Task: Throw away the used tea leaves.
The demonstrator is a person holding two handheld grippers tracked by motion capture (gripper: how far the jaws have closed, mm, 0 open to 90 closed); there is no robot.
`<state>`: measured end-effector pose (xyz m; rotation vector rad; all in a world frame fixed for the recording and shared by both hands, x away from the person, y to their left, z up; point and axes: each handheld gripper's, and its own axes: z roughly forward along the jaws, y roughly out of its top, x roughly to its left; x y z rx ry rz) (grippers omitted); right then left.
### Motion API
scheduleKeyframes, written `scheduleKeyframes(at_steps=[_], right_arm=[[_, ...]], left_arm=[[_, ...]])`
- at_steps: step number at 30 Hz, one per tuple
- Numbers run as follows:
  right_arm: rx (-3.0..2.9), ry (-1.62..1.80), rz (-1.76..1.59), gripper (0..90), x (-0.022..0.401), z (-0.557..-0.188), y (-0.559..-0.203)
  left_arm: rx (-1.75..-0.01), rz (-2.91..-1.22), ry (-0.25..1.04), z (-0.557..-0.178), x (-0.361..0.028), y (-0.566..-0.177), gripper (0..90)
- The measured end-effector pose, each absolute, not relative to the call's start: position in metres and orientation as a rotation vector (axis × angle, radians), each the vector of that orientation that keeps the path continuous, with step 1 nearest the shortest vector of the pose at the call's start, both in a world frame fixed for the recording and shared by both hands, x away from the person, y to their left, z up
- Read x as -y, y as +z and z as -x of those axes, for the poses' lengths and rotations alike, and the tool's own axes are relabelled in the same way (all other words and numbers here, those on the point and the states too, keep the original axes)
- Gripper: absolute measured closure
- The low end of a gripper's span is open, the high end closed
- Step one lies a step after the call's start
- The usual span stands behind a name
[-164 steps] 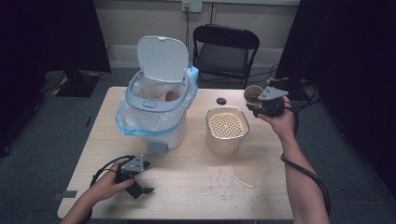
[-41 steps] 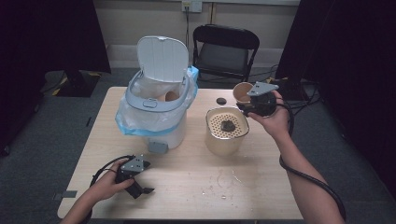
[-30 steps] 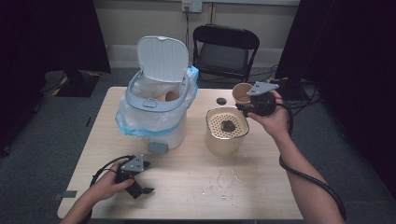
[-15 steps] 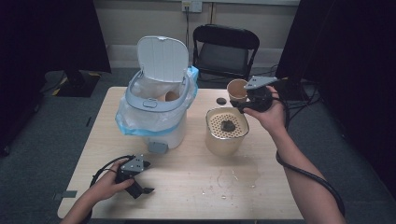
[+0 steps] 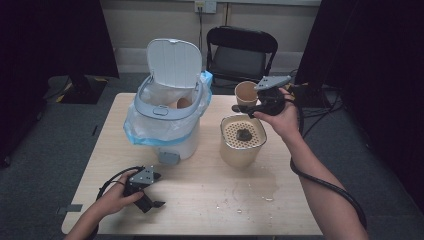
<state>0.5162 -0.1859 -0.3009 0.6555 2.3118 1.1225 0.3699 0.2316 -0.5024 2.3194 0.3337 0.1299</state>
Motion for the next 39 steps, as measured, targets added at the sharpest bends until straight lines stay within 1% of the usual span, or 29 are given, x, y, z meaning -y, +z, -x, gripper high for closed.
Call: scheduleKeyframes(at_steps=[27, 39], right_arm=[[-2.367, 1.127, -0.601, 31.9, 0.154, -0.521, -0.269], [-2.389, 1.149, -0.577, 31.8, 0.138, -0.522, -0.261]], left_arm=[[-0.33, -2.322, 0.13, -0.37, -0.232, -0.502, 0.0], [-0.333, -2.322, 0.125, -0.37, -0.232, -0.502, 0.0]])
